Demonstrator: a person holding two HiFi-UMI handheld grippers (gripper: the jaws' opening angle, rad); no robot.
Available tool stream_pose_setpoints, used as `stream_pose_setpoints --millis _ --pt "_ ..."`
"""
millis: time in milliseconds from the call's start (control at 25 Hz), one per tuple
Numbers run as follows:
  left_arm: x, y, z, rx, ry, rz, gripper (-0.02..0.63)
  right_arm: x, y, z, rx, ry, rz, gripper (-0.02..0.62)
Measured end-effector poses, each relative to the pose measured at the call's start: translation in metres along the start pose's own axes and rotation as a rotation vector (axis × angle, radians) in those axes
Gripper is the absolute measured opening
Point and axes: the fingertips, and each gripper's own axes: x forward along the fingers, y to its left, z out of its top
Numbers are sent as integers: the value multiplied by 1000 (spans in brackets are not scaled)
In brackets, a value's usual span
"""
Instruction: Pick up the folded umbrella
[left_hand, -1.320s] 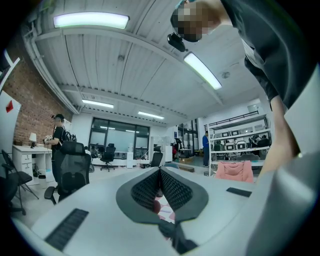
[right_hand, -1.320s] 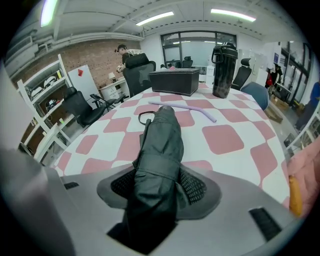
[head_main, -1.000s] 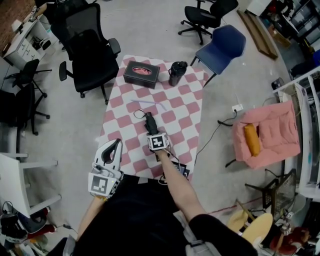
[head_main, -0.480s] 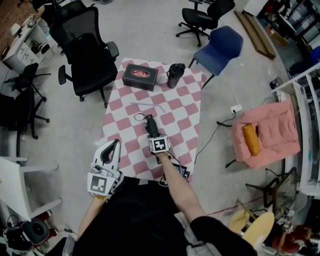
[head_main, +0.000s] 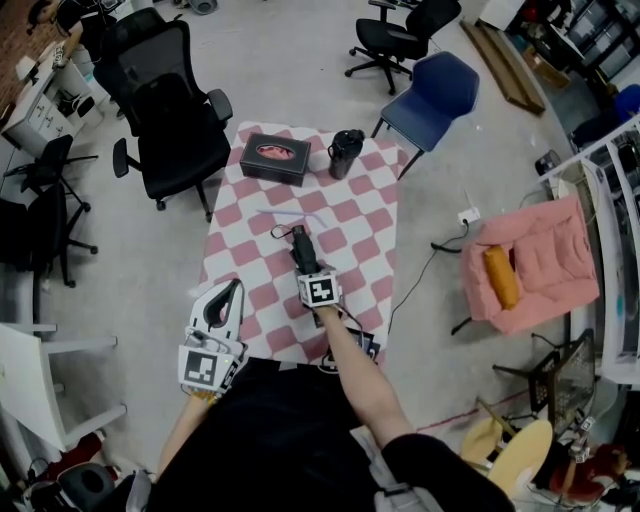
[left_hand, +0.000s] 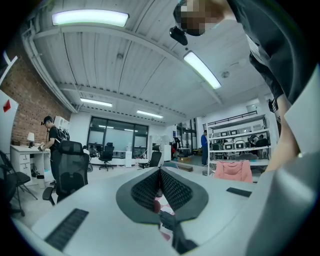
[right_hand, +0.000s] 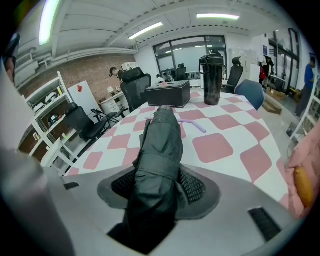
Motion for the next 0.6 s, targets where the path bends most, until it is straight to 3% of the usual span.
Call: stream_pose_setpoints --millis 280,600 --pt "7 2 4 -5 -9 -7 14 -13 -6 34 -45 -89 -53 225" --pt "13 5 7 -12 -16 -10 14 -29 -2 58 -59 -135 -54 224"
